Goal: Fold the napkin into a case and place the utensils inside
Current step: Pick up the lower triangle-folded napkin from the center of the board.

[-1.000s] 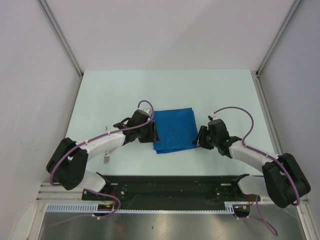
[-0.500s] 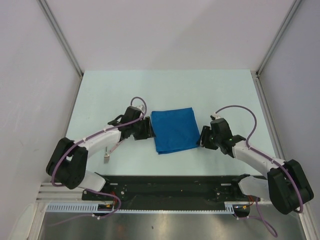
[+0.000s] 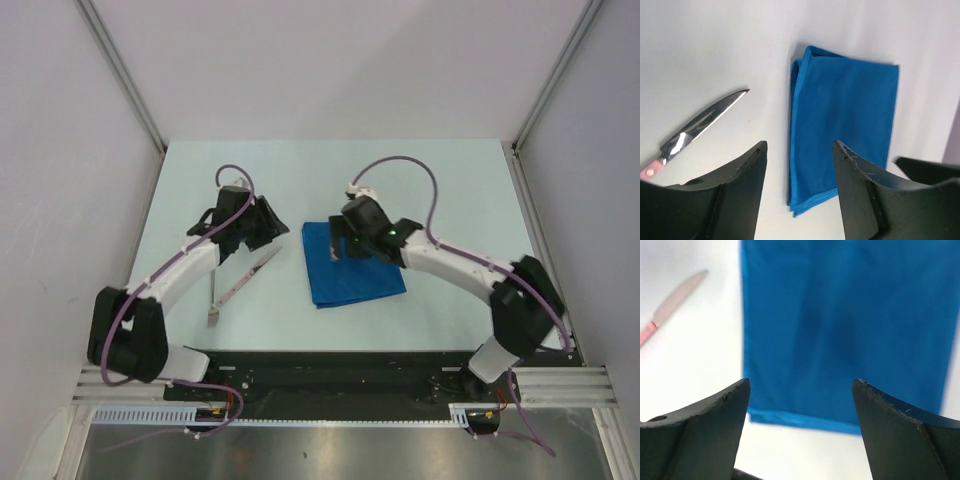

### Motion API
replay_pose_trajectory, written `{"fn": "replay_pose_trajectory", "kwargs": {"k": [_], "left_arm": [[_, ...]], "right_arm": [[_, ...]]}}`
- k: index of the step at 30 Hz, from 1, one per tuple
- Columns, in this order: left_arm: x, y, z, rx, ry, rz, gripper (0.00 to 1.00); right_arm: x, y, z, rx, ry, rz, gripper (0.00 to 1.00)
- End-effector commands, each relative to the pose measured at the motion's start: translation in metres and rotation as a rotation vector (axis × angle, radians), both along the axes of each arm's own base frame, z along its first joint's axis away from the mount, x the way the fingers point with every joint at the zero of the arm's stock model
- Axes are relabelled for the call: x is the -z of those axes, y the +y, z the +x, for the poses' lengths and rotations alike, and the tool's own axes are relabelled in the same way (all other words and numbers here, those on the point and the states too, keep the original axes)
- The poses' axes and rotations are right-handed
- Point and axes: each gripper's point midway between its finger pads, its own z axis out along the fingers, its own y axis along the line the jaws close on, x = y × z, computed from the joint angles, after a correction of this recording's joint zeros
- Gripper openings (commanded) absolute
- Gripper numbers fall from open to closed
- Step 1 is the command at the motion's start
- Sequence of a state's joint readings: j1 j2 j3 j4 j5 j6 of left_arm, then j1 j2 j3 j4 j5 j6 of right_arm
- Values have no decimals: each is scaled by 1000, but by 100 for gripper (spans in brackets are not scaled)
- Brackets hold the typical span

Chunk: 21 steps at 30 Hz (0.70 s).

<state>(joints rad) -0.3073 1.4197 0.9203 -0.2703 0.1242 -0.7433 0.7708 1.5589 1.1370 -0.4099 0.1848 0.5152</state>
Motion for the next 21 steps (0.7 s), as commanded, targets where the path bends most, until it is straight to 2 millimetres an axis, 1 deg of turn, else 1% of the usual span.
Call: {"fn": "replay_pose_trajectory", "kwargs": {"k": [1,2,3,4,5,7,8,9,10,11,13,14,17,20,21], "left_arm": [[-33,25,-17,-171,-29,-18,60],[-36,26,-21,-172,-34,-26,61],[-39,26,-24,-172,-39,-36,61],[-43,27,-30,-169,-44,-42,62],[-45,27,-32,-167,-45,-44,62],[-48,27,-36,-152,-56,-49,62],[-51,26,-39,-142,-62,-52,62],[-51,26,-40,-135,-66,-49,62],[-52,25,-42,-126,-69,-52,62],[-54,23,-42,-113,-77,-65,61],[-50,21,-45,-100,-67,-72,62],[-50,17,-45,-84,-69,-88,62],[-45,11,-49,-57,-53,-105,61],[-41,9,-49,-43,-38,-105,60],[-40,10,-49,-42,-37,-105,60]], "right_arm": [[9,40,24,7,32,-101,86],[12,52,24,-7,32,-118,85],[15,58,26,-1,37,-128,84],[35,62,26,-7,73,-169,80],[28,74,32,-16,64,-147,73],[39,84,29,-35,86,-168,72],[45,90,30,-47,89,-177,68],[51,94,26,-59,96,-192,66],[54,97,25,-68,101,-200,65],[64,99,22,-80,114,-217,60],[69,104,19,-87,117,-231,56],[74,105,18,-93,124,-240,55],[82,109,14,-102,125,-263,50],[84,111,12,-105,125,-277,49],[87,111,13,-102,129,-285,49]]}}
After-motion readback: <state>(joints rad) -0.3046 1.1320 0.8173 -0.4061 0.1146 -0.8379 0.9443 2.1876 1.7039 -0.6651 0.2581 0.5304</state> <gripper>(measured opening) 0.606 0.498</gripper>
